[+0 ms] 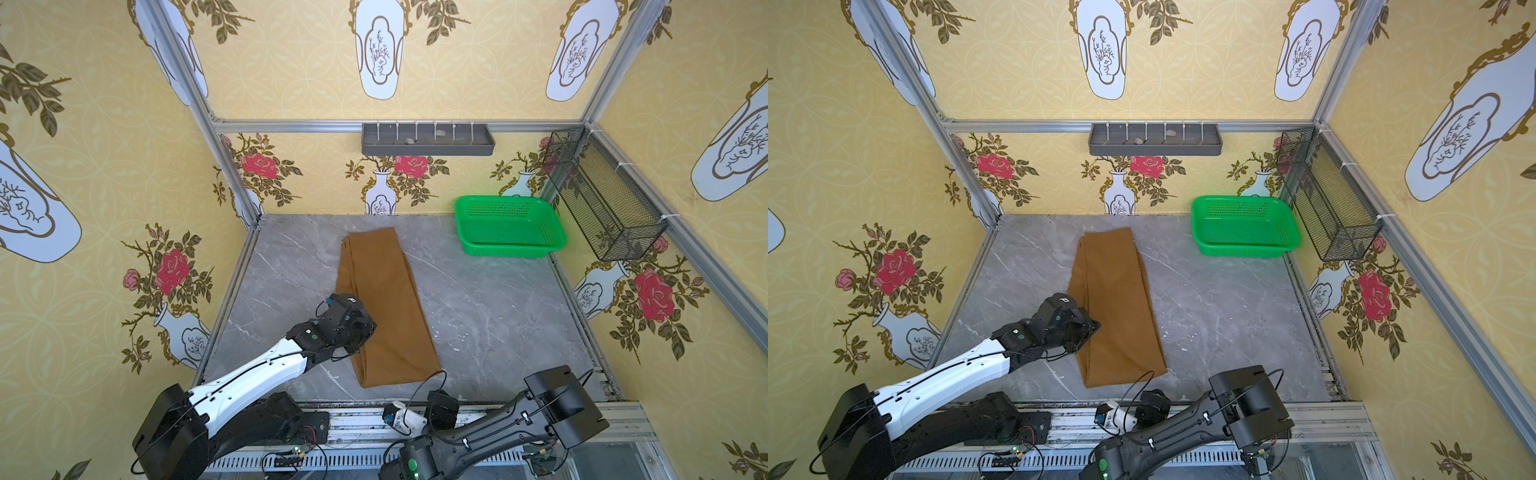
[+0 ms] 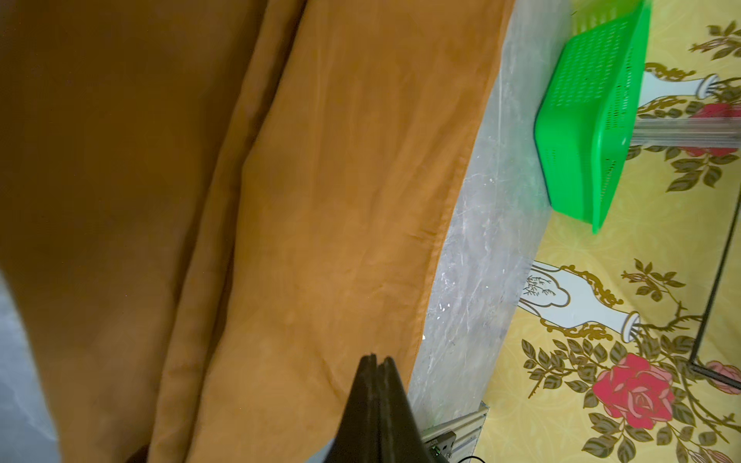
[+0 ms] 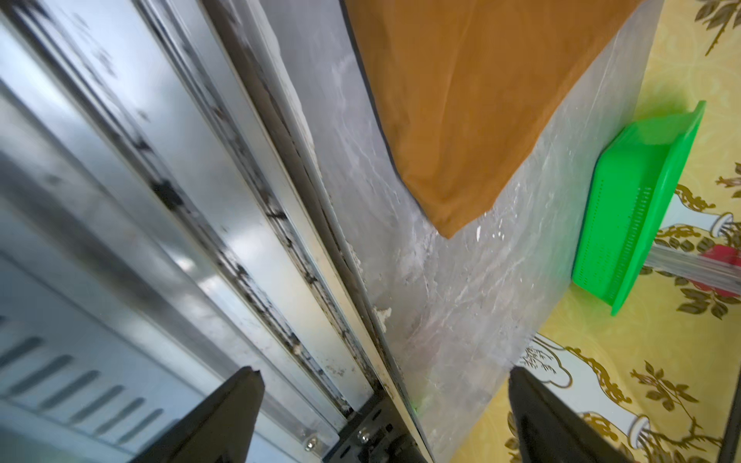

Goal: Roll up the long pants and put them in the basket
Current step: Adjust the long pant at the center of the board.

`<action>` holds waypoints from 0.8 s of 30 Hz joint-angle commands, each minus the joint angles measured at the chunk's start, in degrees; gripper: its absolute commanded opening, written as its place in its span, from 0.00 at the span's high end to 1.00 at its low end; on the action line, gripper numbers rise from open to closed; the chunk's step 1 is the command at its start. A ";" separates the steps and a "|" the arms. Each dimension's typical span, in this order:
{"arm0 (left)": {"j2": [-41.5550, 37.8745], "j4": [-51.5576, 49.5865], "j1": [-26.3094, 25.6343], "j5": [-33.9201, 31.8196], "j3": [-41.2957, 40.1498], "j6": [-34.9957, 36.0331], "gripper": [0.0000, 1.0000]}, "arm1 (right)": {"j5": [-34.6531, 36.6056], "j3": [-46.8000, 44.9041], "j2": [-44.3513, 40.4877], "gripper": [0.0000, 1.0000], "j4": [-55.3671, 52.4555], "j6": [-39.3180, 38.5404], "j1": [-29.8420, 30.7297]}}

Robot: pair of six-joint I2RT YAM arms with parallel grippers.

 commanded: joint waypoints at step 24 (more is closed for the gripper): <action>-15.64 -19.55 -7.42 -7.16 -19.17 -21.33 1.00 | 12.27 -4.95 3.50 0.02 23.44 -22.39 -7.24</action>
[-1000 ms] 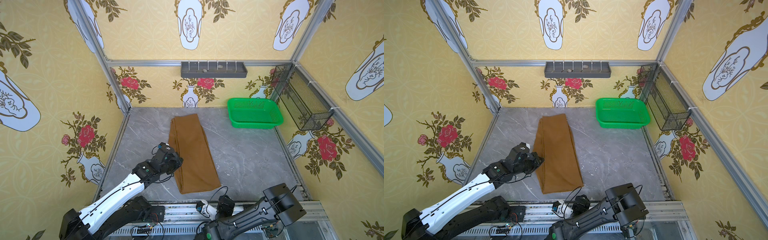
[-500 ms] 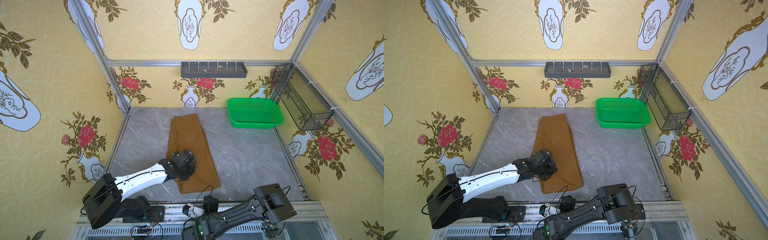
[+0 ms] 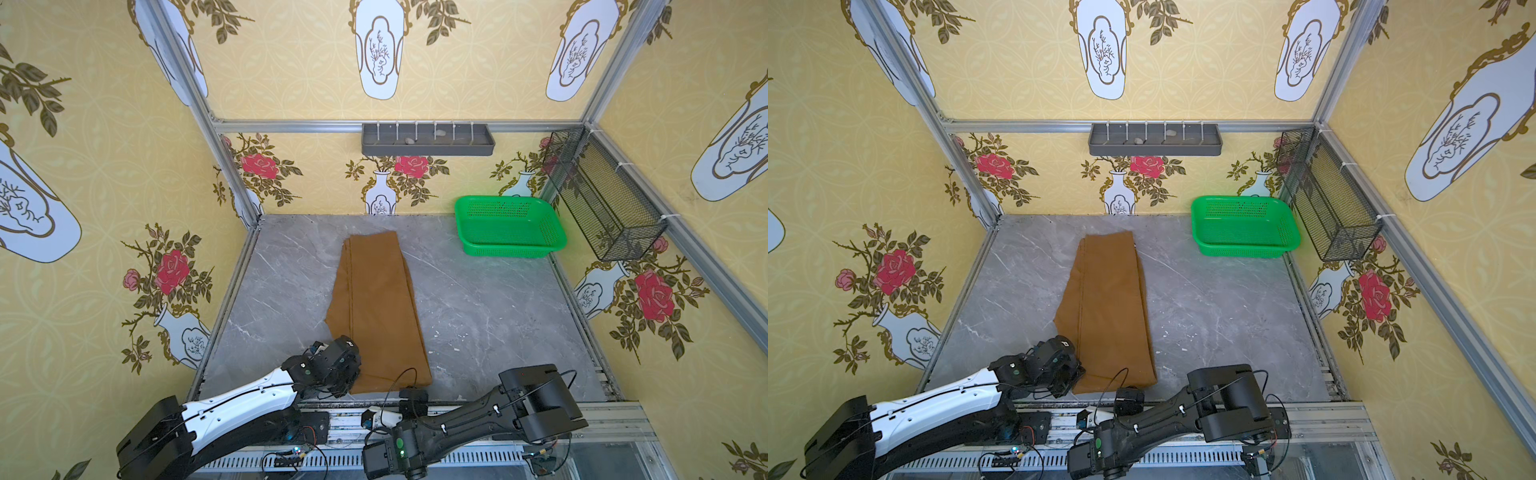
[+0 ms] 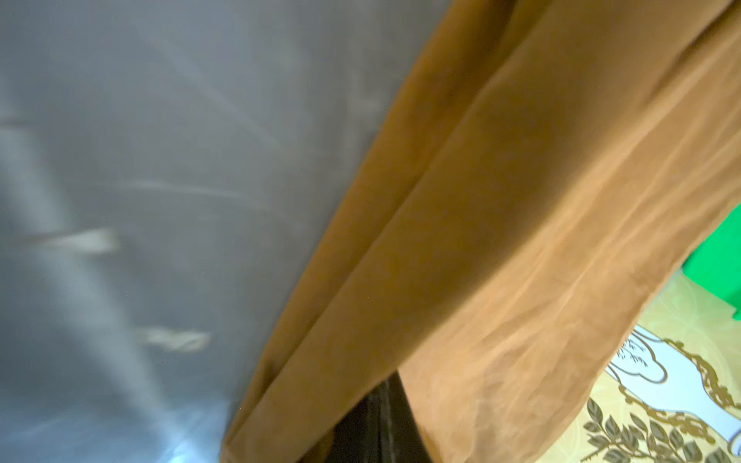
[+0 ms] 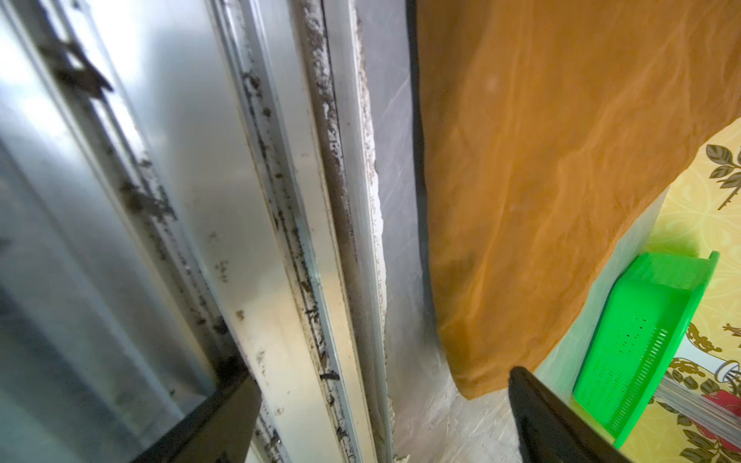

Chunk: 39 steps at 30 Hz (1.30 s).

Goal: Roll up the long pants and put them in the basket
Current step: Adjust the long pant at the center of the board, then roll the long pant at the center of the board.

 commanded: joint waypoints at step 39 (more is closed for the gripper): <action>2.07 -8.50 0.15 -2.00 3.36 0.04 1.00 | 5.33 -10.59 -1.13 0.03 35.40 -16.25 -12.29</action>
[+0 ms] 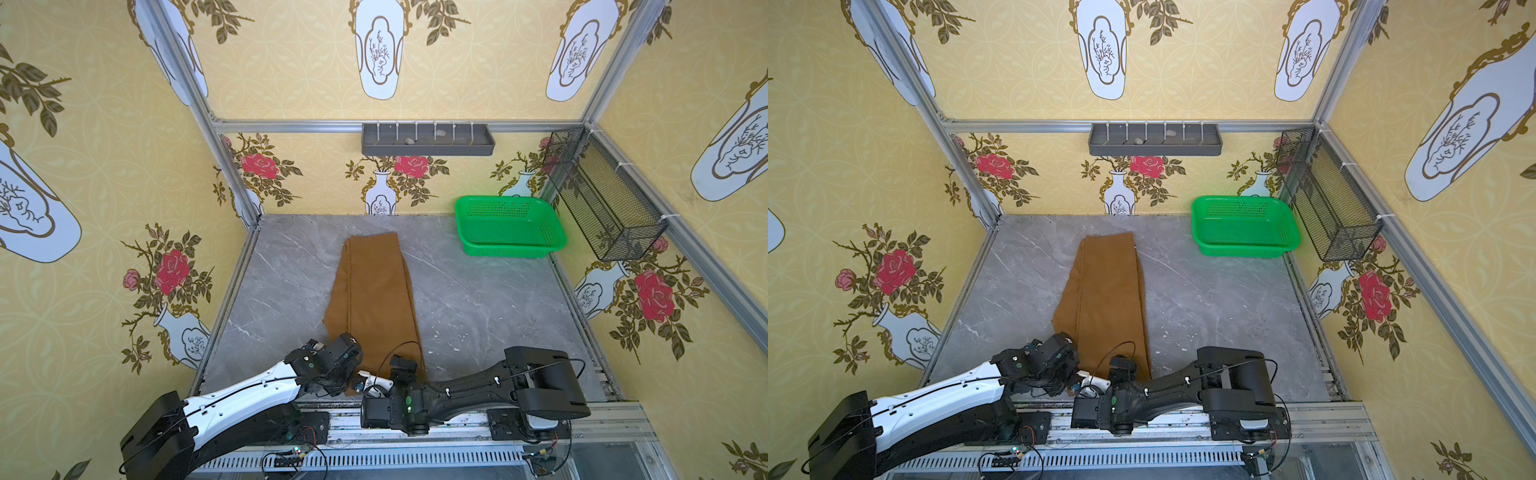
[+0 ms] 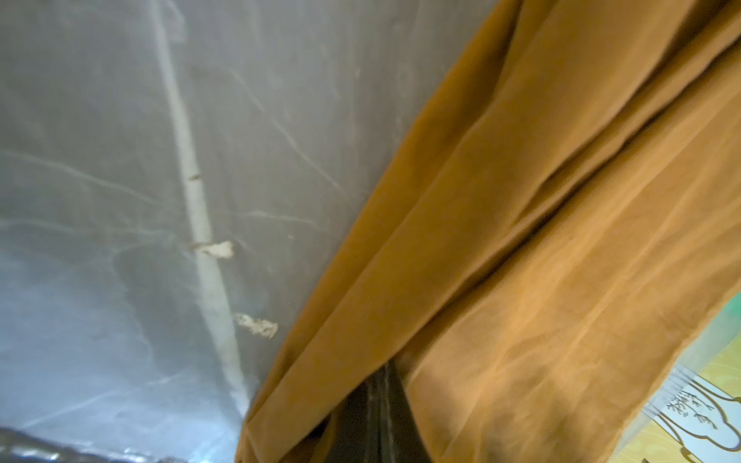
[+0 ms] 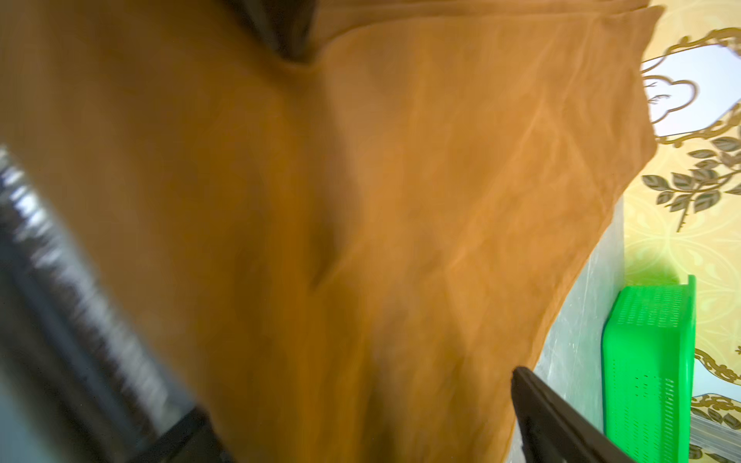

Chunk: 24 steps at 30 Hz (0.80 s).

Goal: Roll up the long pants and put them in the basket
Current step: Roll the long pant at the center of the board.

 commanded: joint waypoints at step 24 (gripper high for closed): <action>-27.19 -44.57 0.03 -15.56 19.33 -3.48 0.88 | -44.25 10.23 -0.01 1.00 -12.72 3.13 -1.36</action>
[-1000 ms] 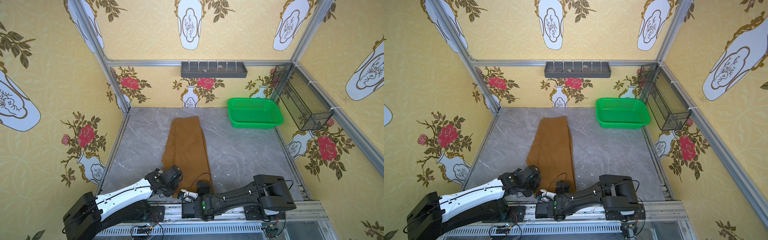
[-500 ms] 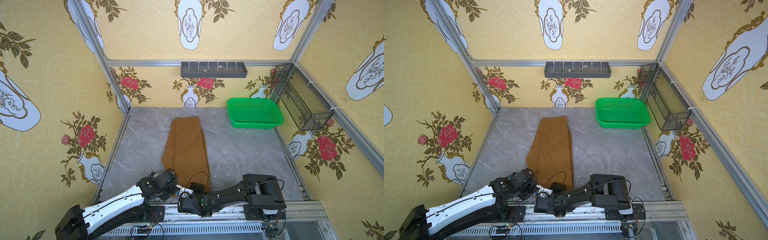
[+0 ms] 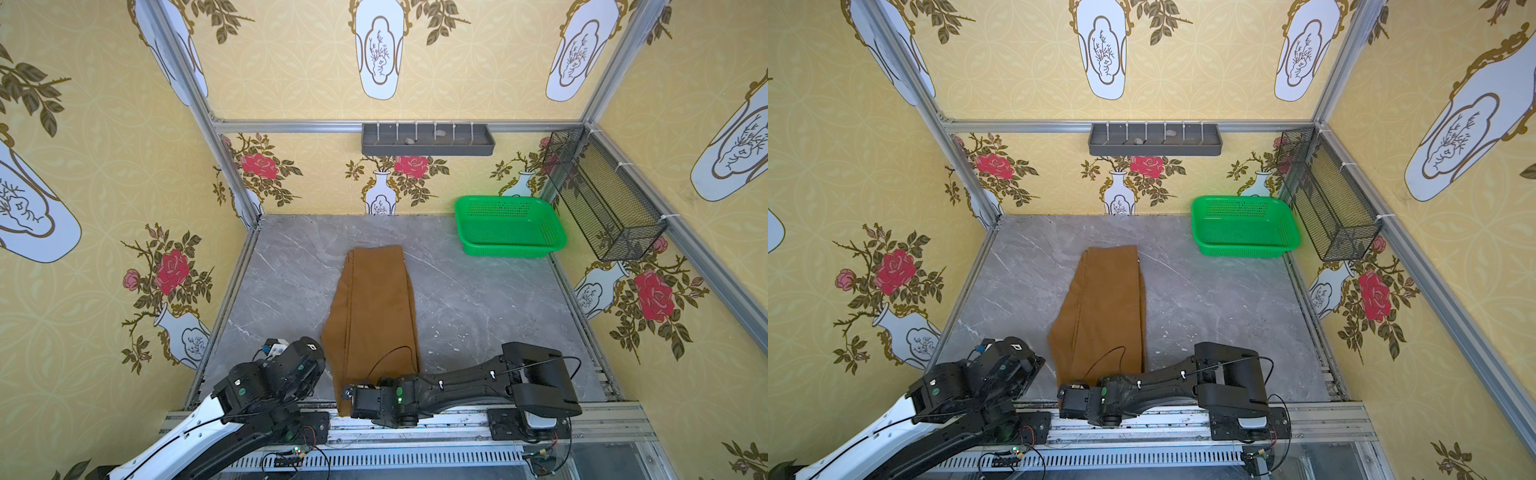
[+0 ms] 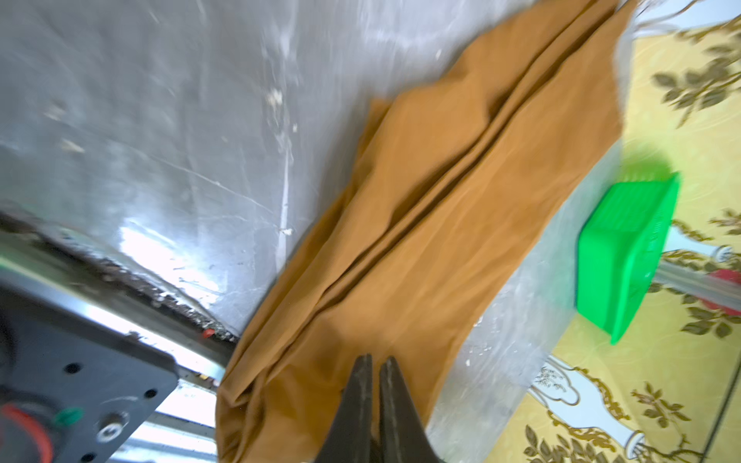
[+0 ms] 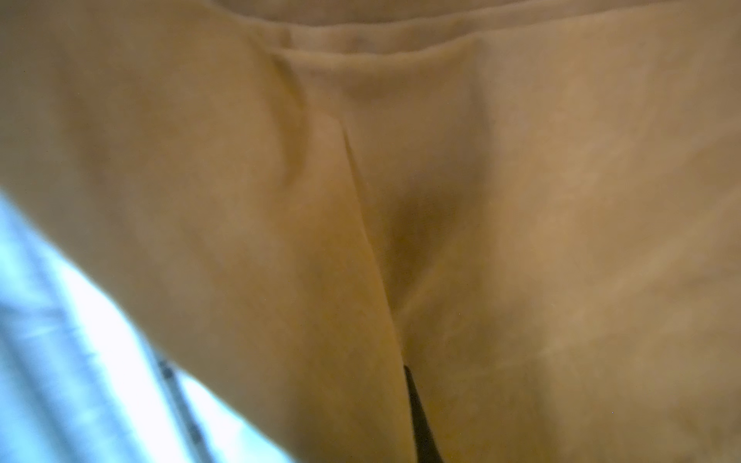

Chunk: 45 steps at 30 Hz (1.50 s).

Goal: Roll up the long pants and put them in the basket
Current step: Roll the long pant at the center of the board.

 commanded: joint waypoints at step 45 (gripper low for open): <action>23.97 22.01 -4.84 13.29 1.24 9.15 1.00 | -38.90 2.79 7.17 1.00 9.88 -0.12 -27.55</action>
